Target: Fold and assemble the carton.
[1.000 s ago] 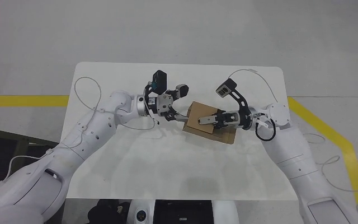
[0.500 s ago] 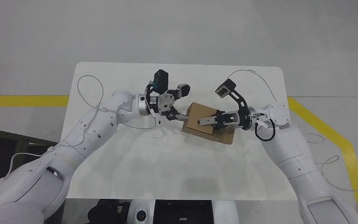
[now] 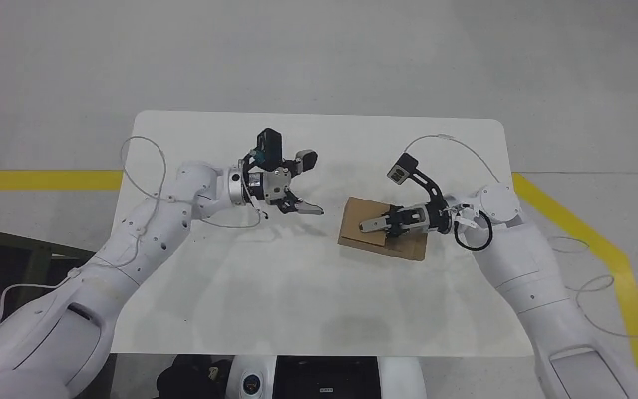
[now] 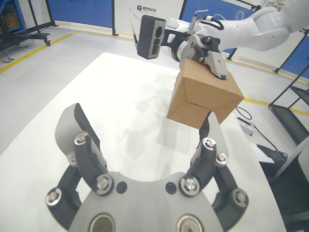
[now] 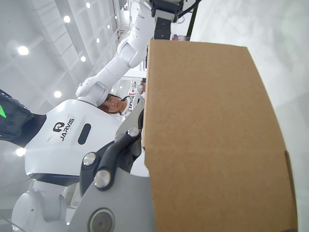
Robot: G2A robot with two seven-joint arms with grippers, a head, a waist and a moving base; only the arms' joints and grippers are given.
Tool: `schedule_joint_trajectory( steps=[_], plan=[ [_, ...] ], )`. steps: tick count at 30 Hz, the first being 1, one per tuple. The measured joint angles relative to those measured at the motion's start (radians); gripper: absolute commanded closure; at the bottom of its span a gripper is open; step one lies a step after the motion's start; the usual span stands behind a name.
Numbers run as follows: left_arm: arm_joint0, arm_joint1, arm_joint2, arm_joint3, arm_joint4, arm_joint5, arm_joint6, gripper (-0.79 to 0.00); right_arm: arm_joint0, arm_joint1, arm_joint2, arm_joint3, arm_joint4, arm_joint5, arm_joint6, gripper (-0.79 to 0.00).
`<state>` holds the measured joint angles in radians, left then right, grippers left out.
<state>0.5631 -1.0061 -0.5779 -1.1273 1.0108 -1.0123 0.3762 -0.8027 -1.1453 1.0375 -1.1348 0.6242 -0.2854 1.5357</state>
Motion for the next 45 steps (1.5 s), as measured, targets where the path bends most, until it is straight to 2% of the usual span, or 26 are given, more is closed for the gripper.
schedule_joint_trajectory(
  steps=[9,16,21,23,28,36,45],
  plan=[
    [0.021,0.041,0.026,-0.063,0.317,0.000,0.121,-0.785,0.044,-0.032,-0.102,0.095,-0.040,-0.044,-0.045,-0.006],
    [0.057,0.051,0.012,-0.054,0.443,0.039,0.173,-0.785,0.098,-0.066,-0.201,0.170,-0.075,-0.055,-0.055,-0.095],
    [0.076,0.042,0.004,-0.040,0.426,0.060,0.160,-0.785,0.130,-0.087,-0.241,0.253,-0.060,-0.072,-0.073,-0.243],
    [0.083,0.036,0.005,-0.043,0.419,0.073,0.142,-0.785,0.140,-0.092,-0.247,0.276,-0.053,-0.076,-0.077,-0.314],
    [0.099,0.026,0.000,-0.064,0.386,0.089,0.085,-0.785,0.144,-0.090,-0.240,0.302,-0.034,-0.071,-0.072,-0.354],
    [0.153,0.032,-0.043,-0.159,0.323,0.124,-0.069,-0.785,0.106,-0.050,-0.162,0.260,-0.027,-0.063,-0.064,-0.388],
    [0.196,0.038,-0.089,-0.272,0.231,0.121,-0.230,-0.785,0.027,-0.001,-0.082,0.116,-0.081,-0.013,-0.052,-0.388]
  ],
)
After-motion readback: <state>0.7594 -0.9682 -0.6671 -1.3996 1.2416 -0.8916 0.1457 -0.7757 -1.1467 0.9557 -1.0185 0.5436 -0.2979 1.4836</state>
